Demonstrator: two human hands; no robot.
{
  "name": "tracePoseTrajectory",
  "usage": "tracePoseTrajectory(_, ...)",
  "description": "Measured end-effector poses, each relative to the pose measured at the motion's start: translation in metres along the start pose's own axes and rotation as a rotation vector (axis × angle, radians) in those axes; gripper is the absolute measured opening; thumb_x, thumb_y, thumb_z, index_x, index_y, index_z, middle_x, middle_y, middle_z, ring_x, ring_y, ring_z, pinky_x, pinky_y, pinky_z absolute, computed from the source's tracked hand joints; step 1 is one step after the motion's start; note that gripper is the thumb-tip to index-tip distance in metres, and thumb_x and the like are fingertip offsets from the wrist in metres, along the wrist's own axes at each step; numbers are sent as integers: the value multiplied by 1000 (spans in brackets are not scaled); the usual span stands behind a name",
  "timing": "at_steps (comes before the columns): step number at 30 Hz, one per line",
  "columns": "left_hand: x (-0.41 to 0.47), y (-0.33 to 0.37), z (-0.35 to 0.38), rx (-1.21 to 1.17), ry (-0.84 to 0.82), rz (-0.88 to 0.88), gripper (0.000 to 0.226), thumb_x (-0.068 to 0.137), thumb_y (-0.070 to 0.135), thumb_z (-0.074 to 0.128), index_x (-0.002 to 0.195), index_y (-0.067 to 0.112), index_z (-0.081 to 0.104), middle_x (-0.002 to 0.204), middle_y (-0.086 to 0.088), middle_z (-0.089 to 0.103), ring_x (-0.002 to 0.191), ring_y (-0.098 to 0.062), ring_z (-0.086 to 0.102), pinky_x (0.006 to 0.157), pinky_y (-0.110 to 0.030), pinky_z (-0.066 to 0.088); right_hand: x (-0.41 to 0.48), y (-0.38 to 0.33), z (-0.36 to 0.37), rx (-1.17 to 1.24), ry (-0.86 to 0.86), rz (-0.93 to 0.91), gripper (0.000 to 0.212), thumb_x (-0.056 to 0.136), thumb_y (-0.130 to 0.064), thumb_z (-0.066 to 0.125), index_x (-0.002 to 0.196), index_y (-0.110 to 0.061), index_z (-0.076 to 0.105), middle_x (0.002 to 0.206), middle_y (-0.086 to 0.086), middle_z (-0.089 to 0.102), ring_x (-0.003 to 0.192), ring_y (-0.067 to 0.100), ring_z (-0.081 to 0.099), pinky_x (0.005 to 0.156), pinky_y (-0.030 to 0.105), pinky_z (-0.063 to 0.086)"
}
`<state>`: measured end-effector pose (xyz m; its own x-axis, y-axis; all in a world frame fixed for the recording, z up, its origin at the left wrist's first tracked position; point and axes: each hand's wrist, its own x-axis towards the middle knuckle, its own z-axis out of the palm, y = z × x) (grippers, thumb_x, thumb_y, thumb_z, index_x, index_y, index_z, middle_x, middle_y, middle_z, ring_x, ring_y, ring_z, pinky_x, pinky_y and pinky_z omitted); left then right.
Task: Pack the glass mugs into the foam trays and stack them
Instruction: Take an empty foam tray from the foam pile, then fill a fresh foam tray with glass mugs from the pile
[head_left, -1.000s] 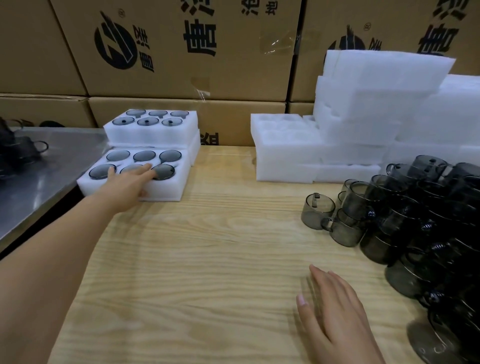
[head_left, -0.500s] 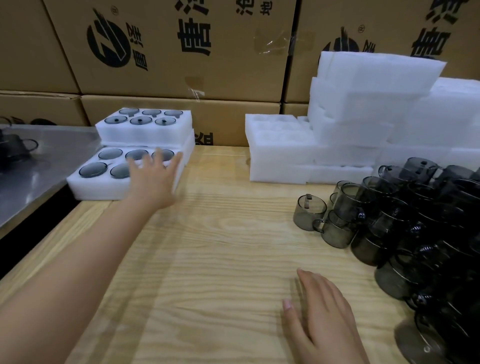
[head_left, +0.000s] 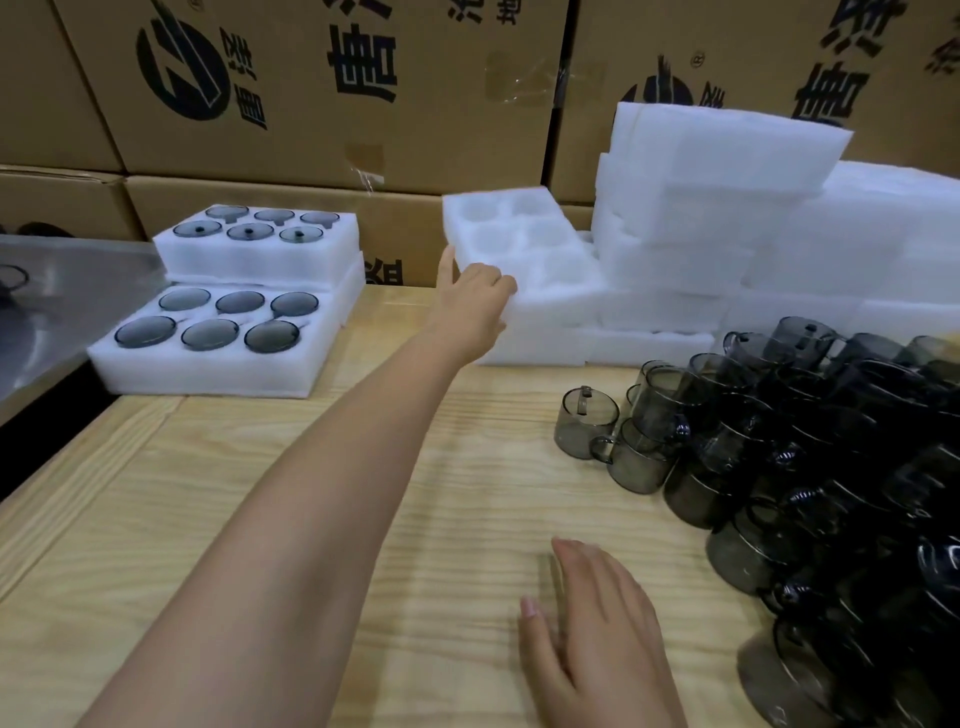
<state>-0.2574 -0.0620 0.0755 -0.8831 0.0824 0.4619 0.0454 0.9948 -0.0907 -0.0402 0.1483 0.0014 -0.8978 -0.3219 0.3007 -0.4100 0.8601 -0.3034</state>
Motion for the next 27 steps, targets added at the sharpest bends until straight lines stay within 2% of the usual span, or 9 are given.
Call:
tracePoseTrajectory(3, -24, 3, -14, -126, 180, 73, 42, 84, 29, 64, 120, 8, 57, 109, -8, 58, 109, -26, 54, 117, -49, 6, -1, 2, 2, 32, -54, -25, 56, 80, -42, 38, 115, -7, 63, 114, 3, 65, 108, 26, 63, 91, 35, 49)
tracePoseTrajectory(5, -48, 9, -26, -126, 376, 82, 40, 74, 27, 72, 103, 0, 66, 90, -13, 64, 84, -31, 62, 105, -47, 35, -2, 4, 6, 35, -103, -40, 56, 92, -45, 30, 139, -17, 39, 140, -6, 43, 134, 16, 36, 110, 26, 24)
tracePoseTrajectory(7, -80, 20, -44, -99, 531, 99, 33, 68, 27, 74, 84, -1, 69, 72, -12, 62, 62, -30, 60, 79, -39, 50, -4, 10, 10, 116, -77, -40, 55, 96, -48, 27, 145, -25, 22, 147, -13, 28, 138, 7, 18, 111, 19, 6)
tracePoseTrajectory(11, -151, 48, -73, 53, 568, 193, 32, 73, 37, 60, 64, 7, 59, 58, -7, 50, 50, -25, 50, 52, -30, 37, -4, 4, 3, 262, 38, 37, 54, 95, -47, 24, 140, -19, 38, 139, -6, 44, 129, 11, 36, 106, 24, 23)
tracePoseTrajectory(15, -219, 91, -79, 38, 368, 253, 34, 74, 43, 59, 59, 13, 55, 55, -4, 49, 47, -23, 47, 49, -26, 34, -5, 3, -4, 498, 193, 54, 66, 87, -53, 23, 130, -11, 50, 128, 1, 54, 119, 19, 49, 100, 31, 37)
tracePoseTrajectory(18, -241, 101, -74, -56, 277, 230, 31, 80, 32, 50, 70, 8, 67, 59, -5, 56, 50, -23, 53, 50, -27, 38, -8, 4, -4, 622, 147, -100, 57, 89, -51, 28, 126, -17, 55, 127, -1, 50, 120, 13, 46, 102, 20, 33)
tracePoseTrajectory(23, -251, 75, -93, -225, 403, 236, 31, 82, 30, 52, 82, 7, 73, 75, -6, 67, 71, -25, 64, 82, -39, 48, -8, 5, -3, 630, 79, -104, 48, 88, -54, 30, 120, -33, 58, 130, -11, 37, 128, 8, 33, 100, 2, 17)
tracePoseTrajectory(25, -247, 39, -100, -286, 515, 82, 30, 85, 30, 51, 88, 8, 72, 86, -6, 69, 81, -25, 64, 86, -40, 43, -7, 7, -1, 621, 54, -103, 44, 88, -50, 40, 122, -29, 58, 133, -13, 34, 132, 7, 30, 101, 6, 18)
tracePoseTrajectory(27, -246, 0, -101, -603, 587, -296, 27, 85, 29, 51, 96, 12, 69, 98, -4, 68, 91, -19, 60, 87, -35, 43, -7, 7, -1, 652, 41, -85, 41, 84, -46, 48, 119, -28, 59, 136, -13, 34, 134, 8, 30, 104, 19, 27)
